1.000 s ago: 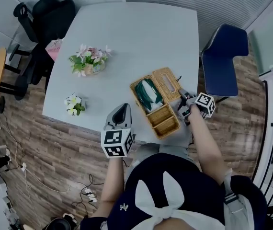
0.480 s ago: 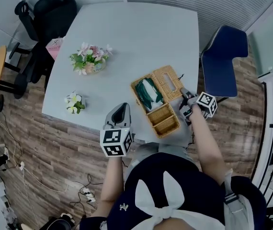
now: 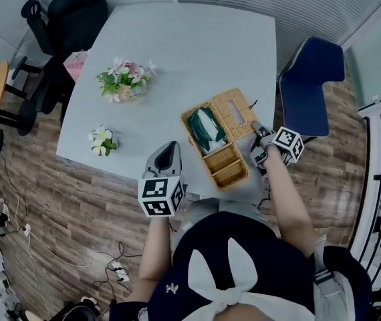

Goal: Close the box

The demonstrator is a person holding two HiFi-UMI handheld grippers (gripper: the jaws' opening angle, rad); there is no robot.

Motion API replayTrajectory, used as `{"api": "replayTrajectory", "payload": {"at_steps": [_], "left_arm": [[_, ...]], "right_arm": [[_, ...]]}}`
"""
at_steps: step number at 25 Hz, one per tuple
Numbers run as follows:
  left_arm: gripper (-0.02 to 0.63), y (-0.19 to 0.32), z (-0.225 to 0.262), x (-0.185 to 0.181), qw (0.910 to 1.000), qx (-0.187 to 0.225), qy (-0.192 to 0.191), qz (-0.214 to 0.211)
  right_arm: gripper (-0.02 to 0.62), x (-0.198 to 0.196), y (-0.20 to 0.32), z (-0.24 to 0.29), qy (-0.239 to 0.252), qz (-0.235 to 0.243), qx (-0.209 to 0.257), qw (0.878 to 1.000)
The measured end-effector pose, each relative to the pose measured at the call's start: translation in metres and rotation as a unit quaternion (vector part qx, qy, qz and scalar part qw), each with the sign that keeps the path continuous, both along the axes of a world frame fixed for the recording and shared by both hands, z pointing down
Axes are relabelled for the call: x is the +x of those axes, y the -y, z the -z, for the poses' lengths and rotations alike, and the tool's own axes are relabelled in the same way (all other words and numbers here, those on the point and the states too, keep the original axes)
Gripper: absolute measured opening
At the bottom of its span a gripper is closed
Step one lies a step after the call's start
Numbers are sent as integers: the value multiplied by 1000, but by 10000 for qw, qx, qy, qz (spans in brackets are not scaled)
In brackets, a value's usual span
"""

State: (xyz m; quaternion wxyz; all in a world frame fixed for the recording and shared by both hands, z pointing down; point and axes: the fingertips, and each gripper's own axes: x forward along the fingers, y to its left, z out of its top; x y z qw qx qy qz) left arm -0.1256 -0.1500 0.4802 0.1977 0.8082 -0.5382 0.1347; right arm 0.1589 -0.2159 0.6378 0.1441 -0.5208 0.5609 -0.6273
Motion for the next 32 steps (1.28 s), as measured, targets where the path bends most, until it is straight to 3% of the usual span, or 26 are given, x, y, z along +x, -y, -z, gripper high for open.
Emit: {"api": "replayTrajectory", "payload": {"at_steps": [32], "left_arm": [[23,-16,5,5,9999,63,35,105]], "right_arm": [[60,-5,-3,52,-188,387,640,9970]]}}
